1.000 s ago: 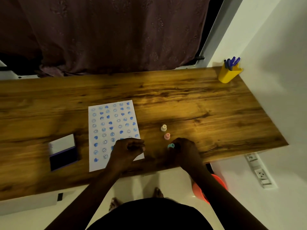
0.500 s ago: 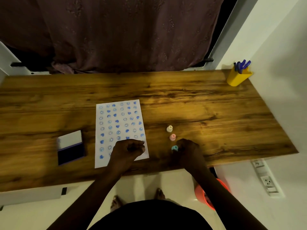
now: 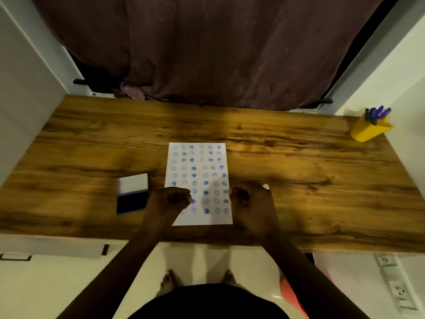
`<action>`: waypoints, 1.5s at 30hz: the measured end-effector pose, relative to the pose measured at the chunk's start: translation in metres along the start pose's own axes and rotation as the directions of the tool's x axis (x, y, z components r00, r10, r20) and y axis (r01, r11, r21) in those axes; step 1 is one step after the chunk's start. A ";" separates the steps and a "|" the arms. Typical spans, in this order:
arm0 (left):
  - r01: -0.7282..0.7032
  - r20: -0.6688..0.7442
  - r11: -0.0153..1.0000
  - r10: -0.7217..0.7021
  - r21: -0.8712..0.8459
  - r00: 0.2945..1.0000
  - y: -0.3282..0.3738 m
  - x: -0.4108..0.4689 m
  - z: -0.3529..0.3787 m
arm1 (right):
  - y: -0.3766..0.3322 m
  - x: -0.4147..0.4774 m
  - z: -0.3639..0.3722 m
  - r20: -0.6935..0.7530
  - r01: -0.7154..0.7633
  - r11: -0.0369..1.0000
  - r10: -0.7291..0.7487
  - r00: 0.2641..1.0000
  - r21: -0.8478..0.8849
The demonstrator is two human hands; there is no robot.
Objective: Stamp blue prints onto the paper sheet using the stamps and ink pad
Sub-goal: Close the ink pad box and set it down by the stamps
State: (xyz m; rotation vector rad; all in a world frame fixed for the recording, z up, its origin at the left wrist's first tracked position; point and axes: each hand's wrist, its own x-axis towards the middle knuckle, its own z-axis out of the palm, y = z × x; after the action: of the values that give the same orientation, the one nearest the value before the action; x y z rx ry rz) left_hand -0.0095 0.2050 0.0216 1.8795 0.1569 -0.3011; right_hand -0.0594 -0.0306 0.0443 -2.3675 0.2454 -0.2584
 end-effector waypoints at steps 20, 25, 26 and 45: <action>-0.047 -0.213 0.979 0.090 0.200 0.973 -0.071 0.033 -0.175 | -0.110 0.057 0.170 0.410 -0.072 0.997 0.049 0.911 0.040; -0.013 -0.210 0.969 0.067 0.249 0.975 -0.085 0.055 -0.183 | -0.125 0.064 0.193 0.415 -0.096 0.995 0.095 0.905 -0.018; -0.006 -0.196 0.970 0.055 0.243 0.979 -0.086 0.058 -0.183 | -0.127 0.065 0.196 0.410 -0.102 0.994 0.105 0.906 -0.029; -0.037 -0.151 0.961 0.081 0.273 0.985 -0.088 0.079 -0.173 | -0.138 0.069 0.222 0.361 -0.144 0.984 0.174 0.916 -0.109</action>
State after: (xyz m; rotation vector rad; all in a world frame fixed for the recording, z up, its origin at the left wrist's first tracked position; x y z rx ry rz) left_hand 0.0658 0.3936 -0.0294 2.1759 0.1750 -0.1331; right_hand 0.0778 0.1954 -0.0106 -2.4031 0.2684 0.2807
